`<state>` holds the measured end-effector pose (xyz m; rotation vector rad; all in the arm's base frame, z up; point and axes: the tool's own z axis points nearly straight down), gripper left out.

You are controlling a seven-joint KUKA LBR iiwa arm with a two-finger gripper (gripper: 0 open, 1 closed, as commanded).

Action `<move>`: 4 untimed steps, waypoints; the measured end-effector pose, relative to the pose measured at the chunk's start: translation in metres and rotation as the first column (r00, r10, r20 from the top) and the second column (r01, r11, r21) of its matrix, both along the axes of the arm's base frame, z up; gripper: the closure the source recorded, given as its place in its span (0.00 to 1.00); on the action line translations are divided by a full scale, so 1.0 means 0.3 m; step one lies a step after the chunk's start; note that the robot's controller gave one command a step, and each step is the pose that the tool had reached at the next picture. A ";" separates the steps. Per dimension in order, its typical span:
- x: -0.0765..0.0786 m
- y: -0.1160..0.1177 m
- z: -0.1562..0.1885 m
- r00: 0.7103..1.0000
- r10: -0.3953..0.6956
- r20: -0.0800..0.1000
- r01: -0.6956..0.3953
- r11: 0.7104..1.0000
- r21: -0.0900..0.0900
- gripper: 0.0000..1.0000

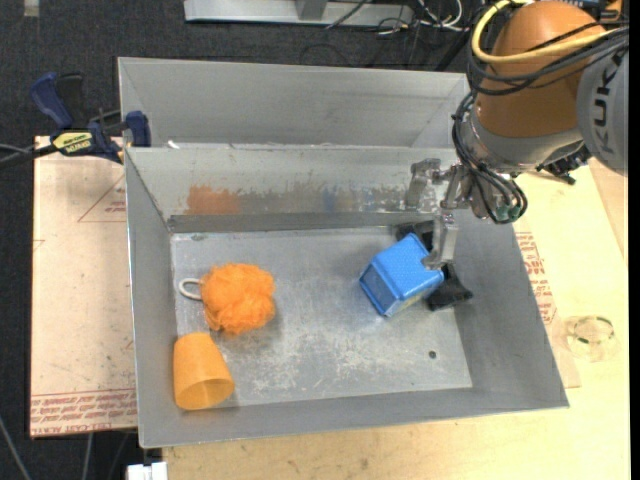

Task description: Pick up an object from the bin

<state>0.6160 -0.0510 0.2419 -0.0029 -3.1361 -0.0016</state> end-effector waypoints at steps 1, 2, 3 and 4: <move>0.004 0.000 0.017 1.000 0.001 0.008 -0.001 1.000 -0.001 0.00; 0.007 -0.008 -0.070 0.999 -0.053 0.014 0.053 0.999 0.000 0.00; -0.002 -0.019 -0.227 0.999 -0.046 0.010 0.046 0.999 0.000 0.00; -0.078 0.000 -0.368 0.988 0.154 0.014 -0.154 0.988 -0.002 0.00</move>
Offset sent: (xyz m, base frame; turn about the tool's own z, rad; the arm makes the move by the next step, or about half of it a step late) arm -0.0024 -0.0081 -0.0928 0.1801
